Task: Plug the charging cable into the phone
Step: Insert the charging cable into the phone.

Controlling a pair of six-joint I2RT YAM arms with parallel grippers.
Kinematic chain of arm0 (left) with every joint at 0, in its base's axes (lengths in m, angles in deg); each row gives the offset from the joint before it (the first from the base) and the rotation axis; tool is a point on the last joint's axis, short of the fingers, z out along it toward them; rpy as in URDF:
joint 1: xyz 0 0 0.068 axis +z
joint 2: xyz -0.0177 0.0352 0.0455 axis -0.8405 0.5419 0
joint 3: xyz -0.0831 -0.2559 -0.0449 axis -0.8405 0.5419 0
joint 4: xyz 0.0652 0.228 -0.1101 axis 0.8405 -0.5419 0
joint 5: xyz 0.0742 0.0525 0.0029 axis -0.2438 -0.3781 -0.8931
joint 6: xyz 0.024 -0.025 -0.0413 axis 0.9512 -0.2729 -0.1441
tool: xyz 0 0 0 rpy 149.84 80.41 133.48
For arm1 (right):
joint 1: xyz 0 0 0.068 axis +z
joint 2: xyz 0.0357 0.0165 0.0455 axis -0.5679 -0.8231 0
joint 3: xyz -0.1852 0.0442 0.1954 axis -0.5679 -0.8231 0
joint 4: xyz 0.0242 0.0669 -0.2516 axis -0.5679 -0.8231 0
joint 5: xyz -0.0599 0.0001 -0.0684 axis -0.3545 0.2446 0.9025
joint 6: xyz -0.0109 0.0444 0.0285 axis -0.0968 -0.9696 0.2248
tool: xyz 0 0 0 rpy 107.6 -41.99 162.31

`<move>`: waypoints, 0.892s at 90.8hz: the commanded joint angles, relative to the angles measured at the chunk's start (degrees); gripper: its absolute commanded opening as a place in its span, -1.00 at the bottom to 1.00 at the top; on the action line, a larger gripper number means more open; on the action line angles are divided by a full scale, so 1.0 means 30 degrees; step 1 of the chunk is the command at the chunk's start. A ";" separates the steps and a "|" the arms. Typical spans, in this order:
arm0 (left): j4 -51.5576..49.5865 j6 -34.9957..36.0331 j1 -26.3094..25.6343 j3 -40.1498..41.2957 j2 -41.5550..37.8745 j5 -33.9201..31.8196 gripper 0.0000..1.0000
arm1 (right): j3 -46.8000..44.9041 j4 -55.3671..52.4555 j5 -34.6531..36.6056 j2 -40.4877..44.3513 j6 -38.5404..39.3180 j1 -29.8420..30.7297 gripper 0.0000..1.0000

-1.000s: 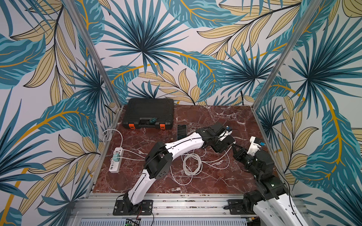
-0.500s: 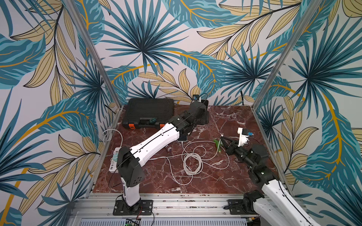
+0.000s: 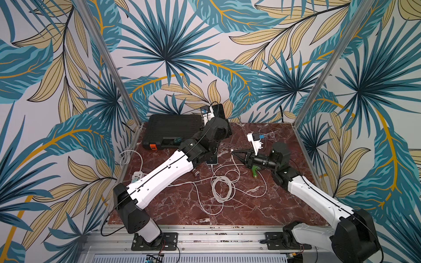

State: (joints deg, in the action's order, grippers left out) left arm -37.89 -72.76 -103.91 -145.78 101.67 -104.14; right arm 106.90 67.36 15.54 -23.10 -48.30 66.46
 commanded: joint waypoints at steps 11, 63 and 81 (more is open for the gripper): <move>-0.0135 -0.1162 -0.0026 -0.0220 0.0056 -0.0455 -1.00 | 0.1599 -0.0775 0.0230 -0.1262 0.1057 0.0641 -1.00; -0.0225 -0.0765 -0.0028 -0.0421 0.0612 0.0746 -1.00 | 0.3196 -0.0474 -0.0528 -0.3090 0.0464 0.0634 -1.00; -0.0102 -0.0548 -0.0022 -0.0479 0.0606 0.0891 -1.00 | 0.3387 -0.0984 -0.0072 -0.3373 0.0703 0.0637 -1.00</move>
State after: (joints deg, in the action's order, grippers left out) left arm -40.82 -75.60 -103.93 -145.80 104.16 -101.47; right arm 115.90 65.52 15.23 -32.24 -46.58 68.14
